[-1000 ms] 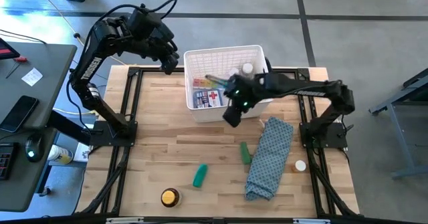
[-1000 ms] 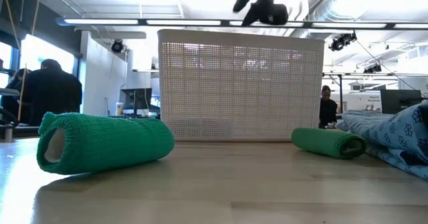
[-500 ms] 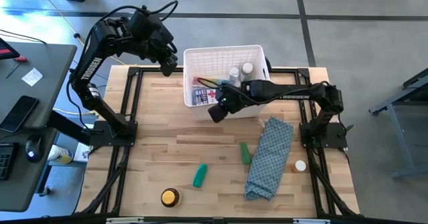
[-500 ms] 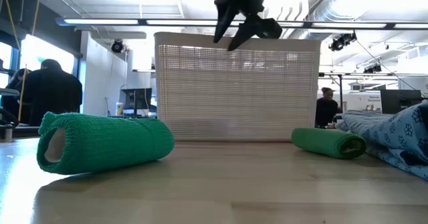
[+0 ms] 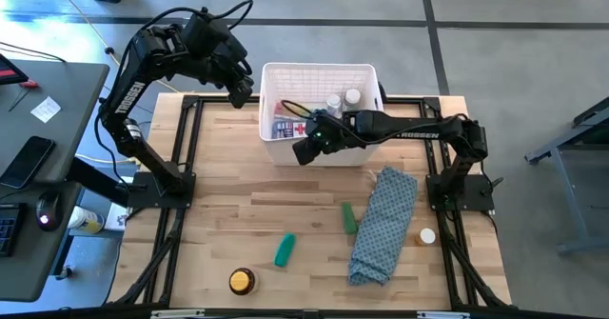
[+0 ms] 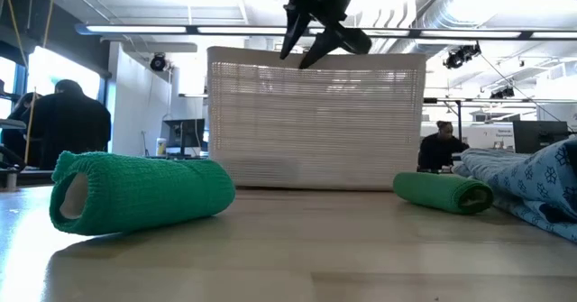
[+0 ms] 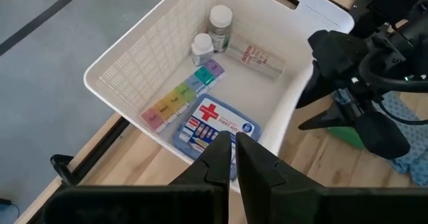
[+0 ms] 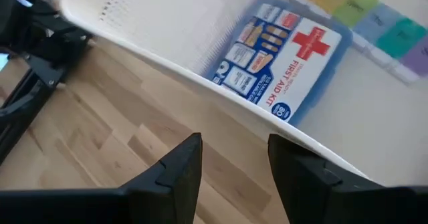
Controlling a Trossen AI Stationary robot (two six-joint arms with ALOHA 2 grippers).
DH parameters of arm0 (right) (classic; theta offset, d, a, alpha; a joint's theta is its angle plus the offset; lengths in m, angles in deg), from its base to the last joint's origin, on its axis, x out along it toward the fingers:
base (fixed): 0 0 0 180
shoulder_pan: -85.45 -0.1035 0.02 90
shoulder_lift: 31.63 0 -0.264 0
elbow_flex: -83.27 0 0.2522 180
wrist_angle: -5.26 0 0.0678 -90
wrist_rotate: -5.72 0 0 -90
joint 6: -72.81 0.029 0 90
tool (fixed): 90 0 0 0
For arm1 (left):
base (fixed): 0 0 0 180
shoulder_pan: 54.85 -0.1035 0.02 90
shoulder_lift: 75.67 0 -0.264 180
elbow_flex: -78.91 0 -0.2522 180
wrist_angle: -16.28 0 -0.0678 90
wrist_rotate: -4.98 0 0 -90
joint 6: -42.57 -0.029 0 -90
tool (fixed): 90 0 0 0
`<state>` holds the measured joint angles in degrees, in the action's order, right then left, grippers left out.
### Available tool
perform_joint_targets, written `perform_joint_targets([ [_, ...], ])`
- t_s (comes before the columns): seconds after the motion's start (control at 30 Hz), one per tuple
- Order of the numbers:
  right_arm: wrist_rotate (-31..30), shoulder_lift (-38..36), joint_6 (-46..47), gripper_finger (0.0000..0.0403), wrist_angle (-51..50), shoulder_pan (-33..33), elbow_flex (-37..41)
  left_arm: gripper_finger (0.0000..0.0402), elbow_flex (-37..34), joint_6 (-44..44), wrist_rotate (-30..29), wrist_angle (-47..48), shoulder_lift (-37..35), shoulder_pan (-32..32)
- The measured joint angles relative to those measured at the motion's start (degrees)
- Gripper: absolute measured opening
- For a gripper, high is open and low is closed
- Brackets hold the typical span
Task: Pick & place medical supplies in basket/bin
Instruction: Adjust the white bin
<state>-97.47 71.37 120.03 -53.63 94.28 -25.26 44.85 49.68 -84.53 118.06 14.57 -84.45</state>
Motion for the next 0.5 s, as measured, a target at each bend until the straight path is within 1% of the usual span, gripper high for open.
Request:
perform_joint_targets([
  [0.1, -0.23, 0.07, -3.37, 0.0165, 2.19, 0.49, 0.12, 0.0060, 0.00, -0.33, -0.01, -0.01, 0.00, 0.00],
  [0.23, 0.83, 0.07, -3.96, 0.0165, 1.75, 0.88, 0.10, 0.0060, 0.00, -0.37, -0.04, -0.03, 0.00, 0.00],
  [0.37, 4.51, 0.07, -6.38, 0.0165, 1.64, 0.89, 0.10, 0.0060, 0.00, -0.37, -0.04, -0.28, -0.02, 0.00],
  [0.5, 9.87, -0.11, -8.19, 0.0165, 3.17, 0.86, 0.10, 0.0060, 0.02, -0.37, -0.04, -1.26, -0.02, 0.00],
])
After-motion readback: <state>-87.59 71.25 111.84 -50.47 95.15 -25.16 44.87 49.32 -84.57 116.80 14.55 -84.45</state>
